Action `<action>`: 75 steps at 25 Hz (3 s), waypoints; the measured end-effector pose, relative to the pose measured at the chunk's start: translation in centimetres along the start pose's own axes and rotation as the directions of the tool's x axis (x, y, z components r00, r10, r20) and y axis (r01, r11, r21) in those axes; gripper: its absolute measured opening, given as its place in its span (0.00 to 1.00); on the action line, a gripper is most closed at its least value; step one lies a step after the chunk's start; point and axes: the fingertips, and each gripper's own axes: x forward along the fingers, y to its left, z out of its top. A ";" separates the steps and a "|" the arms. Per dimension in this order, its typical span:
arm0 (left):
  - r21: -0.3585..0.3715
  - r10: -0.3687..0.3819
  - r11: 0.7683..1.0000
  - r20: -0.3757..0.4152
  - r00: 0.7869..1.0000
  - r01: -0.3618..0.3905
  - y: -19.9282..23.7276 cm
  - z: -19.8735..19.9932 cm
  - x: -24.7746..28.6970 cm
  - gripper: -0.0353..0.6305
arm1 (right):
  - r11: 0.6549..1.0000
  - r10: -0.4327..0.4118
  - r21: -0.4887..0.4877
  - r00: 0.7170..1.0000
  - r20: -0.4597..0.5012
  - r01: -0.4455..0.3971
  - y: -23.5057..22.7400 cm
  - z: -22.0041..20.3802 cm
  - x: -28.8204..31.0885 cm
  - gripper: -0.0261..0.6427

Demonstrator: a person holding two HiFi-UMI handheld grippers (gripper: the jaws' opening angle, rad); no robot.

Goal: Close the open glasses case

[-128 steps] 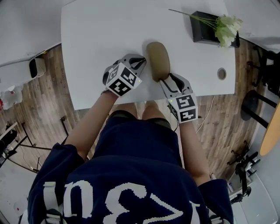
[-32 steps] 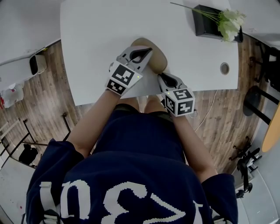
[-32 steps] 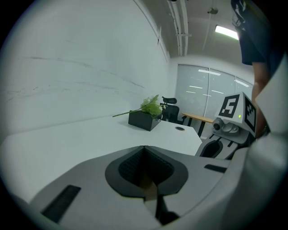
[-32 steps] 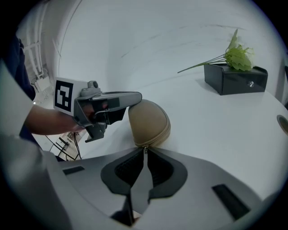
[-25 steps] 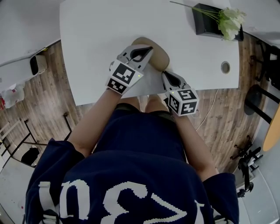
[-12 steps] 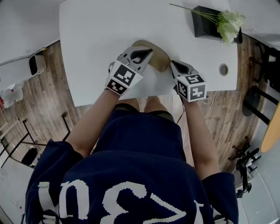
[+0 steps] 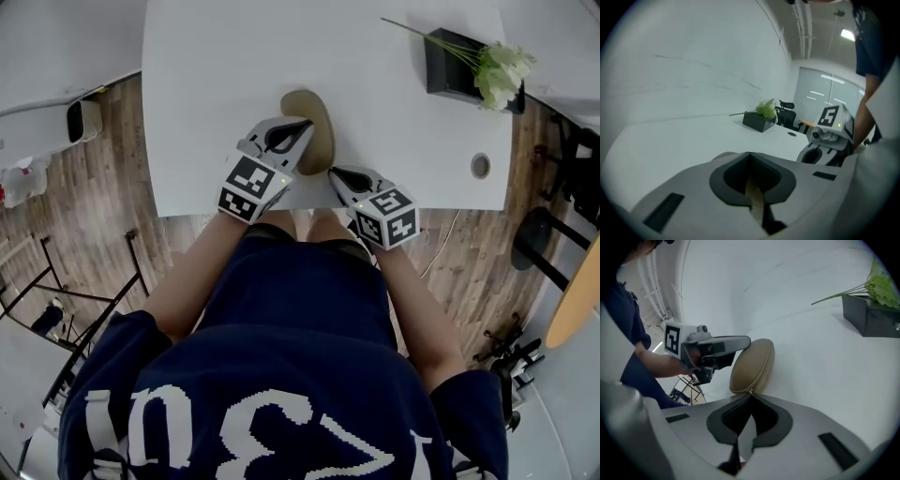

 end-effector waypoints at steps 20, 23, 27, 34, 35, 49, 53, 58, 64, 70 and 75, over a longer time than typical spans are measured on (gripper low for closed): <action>0.150 -0.073 0.985 -0.109 0.991 0.088 -1.9 -0.5 0.5 0.07 | 0.952 -0.110 -0.286 0.994 0.003 0.106 -5.1 6.6 0.2 0.07; 0.188 -0.130 0.969 -0.169 0.977 0.162 -3.8 -0.6 0.8 0.07 | 0.956 -0.096 -0.283 0.995 -0.040 0.081 -3.5 3.2 -1.7 0.07; 0.224 -0.156 0.954 -0.191 0.969 0.198 -5.9 -1.2 0.8 0.07 | 0.982 -0.036 -0.186 0.999 -0.035 0.029 -1.1 0.1 -2.5 0.07; 0.241 -0.171 0.948 -0.165 0.971 0.208 -6.1 -1.4 0.7 0.07 | 0.984 -0.140 -0.107 0.988 0.062 0.146 -5.6 2.4 -3.1 0.07; 0.239 -0.173 0.948 -0.164 0.971 0.209 -6.1 -1.4 0.7 0.07 | 0.982 -0.149 -0.106 0.986 0.070 0.156 -6.7 3.1 -3.5 0.07; 0.235 -0.172 0.950 -0.162 0.972 0.207 -6.0 -1.4 0.7 0.07 | 0.994 -0.015 -0.107 0.996 -0.090 0.006 -1.3 0.2 -0.6 0.26; 0.236 -0.171 0.950 -0.159 0.972 0.205 -6.0 -1.4 0.6 0.07 | 0.982 -0.042 -0.187 0.997 -0.069 0.029 -1.3 0.4 -0.9 0.09; 0.240 -0.158 0.952 -0.150 0.976 0.191 -5.9 -1.3 0.6 0.07 | 0.987 -0.048 -0.155 0.998 -0.030 0.043 -1.4 0.3 -1.0 0.09; 0.239 -0.153 0.953 -0.152 0.976 0.187 -5.7 -1.4 0.5 0.07 | 0.990 -0.087 -0.107 0.992 0.087 0.096 -3.2 1.4 -2.1 0.07; 0.234 -0.163 0.952 -0.157 0.974 0.197 -5.8 -1.4 0.4 0.07 | 0.979 -0.161 -0.116 0.985 0.062 0.167 -7.0 3.0 -2.2 0.07; 0.225 -0.179 0.951 -0.160 0.971 0.213 -5.8 -1.5 0.6 0.07 | 0.950 -0.140 -0.287 0.990 -0.024 0.127 -8.9 5.4 -0.7 0.07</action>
